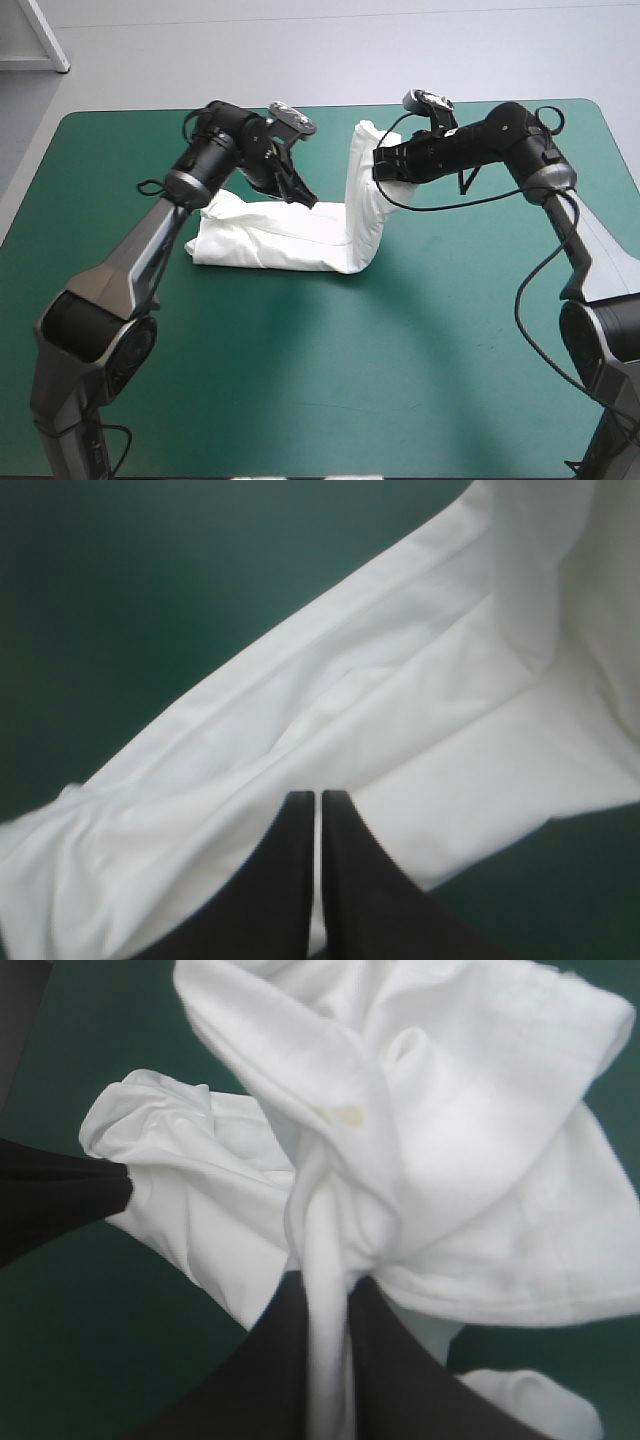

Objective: Fold the cloth

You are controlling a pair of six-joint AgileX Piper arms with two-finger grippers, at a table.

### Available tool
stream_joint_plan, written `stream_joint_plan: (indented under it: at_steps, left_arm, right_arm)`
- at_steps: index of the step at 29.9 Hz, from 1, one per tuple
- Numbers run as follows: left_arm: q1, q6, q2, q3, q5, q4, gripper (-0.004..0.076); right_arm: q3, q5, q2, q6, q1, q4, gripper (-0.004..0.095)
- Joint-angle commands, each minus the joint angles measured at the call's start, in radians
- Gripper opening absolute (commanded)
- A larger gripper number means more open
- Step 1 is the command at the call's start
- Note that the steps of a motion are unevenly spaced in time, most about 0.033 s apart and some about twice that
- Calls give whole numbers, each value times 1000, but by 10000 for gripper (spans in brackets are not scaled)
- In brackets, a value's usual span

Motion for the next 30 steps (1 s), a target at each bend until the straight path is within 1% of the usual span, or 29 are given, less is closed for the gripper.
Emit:
stream_joint_plan:
  at_steps: [1,6,10,13,17,18,20,24,25,27,30]
  left_arm:
    - [68,-6,-159,93,52,11,20]
    - [194,-35,-313,303,52,38,20]
    - [294,-44,-450,453,28,38,20]
    - [340,-49,-532,514,23,38,20]
    - [363,-49,-607,533,38,43,20]
    - [363,-49,-619,533,40,43,20]
    - [363,-49,-638,533,40,34,20]
    - [363,-49,-643,533,43,32,20]
    - [363,-49,-643,535,43,32,20]
    - [363,-49,-643,538,36,34,20]
    - [363,-49,-643,540,37,34,20]
  right_arm:
    - [-142,10,0,5,50,53,-13]
    - [-349,20,105,61,155,35,-13]
    - [-501,28,217,103,244,24,-13]
    - [-599,42,317,125,304,24,-13]
    - [-699,45,423,127,364,39,-4]
    - [-722,45,447,127,375,47,20]
    - [-760,45,484,124,388,74,113]
    - [-800,52,517,87,407,128,456]
    - [-805,54,517,71,412,141,526]
    - [-820,72,515,67,414,165,599]
    - [-868,122,515,73,414,165,604]
